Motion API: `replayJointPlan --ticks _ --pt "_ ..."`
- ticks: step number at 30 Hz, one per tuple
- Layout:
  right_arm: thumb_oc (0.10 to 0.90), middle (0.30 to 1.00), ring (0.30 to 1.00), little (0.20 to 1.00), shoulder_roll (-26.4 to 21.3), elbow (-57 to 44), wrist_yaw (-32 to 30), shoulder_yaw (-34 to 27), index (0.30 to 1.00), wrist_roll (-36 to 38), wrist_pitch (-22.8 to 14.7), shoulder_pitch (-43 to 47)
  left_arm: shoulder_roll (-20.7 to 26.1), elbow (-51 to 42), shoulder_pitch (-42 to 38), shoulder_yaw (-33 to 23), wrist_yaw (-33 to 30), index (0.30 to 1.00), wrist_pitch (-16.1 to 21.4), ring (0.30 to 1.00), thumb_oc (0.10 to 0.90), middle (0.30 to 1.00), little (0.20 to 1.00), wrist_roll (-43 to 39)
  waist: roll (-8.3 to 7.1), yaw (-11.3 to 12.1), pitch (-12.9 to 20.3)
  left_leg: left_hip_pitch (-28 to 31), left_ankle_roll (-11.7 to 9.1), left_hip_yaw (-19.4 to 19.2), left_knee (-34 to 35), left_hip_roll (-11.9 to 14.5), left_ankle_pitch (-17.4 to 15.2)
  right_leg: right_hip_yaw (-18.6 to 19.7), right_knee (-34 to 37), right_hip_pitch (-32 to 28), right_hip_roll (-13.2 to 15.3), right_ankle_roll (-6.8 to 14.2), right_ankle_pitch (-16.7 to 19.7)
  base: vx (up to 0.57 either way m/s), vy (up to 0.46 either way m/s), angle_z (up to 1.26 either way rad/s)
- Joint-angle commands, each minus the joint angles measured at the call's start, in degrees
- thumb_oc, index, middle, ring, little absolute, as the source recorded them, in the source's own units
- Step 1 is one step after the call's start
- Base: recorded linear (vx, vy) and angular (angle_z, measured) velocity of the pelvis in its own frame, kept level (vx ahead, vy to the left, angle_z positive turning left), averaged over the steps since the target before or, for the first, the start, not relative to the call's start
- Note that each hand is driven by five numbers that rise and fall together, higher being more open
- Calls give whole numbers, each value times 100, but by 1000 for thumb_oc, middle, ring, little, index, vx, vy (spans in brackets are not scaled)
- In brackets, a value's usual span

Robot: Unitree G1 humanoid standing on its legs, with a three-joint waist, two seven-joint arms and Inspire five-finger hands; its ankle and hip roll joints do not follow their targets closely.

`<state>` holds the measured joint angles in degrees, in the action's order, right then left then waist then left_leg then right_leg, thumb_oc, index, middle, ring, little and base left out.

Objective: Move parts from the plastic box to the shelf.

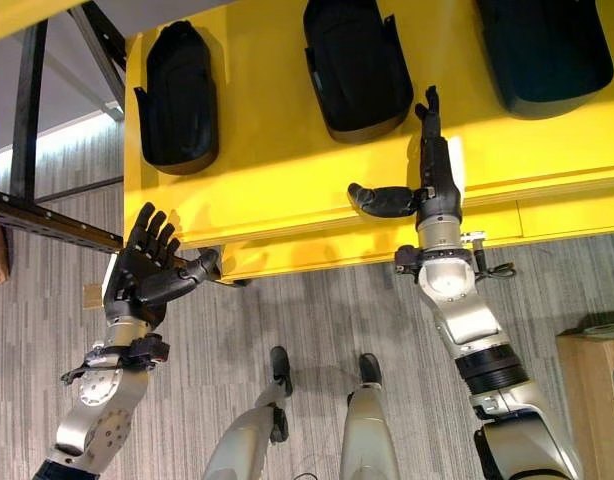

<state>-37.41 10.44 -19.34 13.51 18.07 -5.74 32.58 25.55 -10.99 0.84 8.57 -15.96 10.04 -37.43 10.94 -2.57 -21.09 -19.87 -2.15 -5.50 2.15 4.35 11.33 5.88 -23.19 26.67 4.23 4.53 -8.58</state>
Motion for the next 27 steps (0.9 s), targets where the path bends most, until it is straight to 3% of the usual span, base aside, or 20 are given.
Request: replayJointPlan --ticks 1,27 --pt "900 1000 1000 1000 45 -58 19 172 1000 -113 -378 997 70 -363 -351 -599 -97 1000 702 1000 900 1000 1000 225 -263 113 108 580 -36 107 168 -136 -373 17 595 -189 -423 -401 385 0 0 0" --pt "900 1000 1000 1000 163 -123 104 223 1000 -55 -360 971 36 -366 -304 -683 -142 1000 720 1000 900 1000 1000 221 -376 205 116 573 -14 167 187 -172 -356 -43 632 -206 -416 -394 428 -1 2 1"
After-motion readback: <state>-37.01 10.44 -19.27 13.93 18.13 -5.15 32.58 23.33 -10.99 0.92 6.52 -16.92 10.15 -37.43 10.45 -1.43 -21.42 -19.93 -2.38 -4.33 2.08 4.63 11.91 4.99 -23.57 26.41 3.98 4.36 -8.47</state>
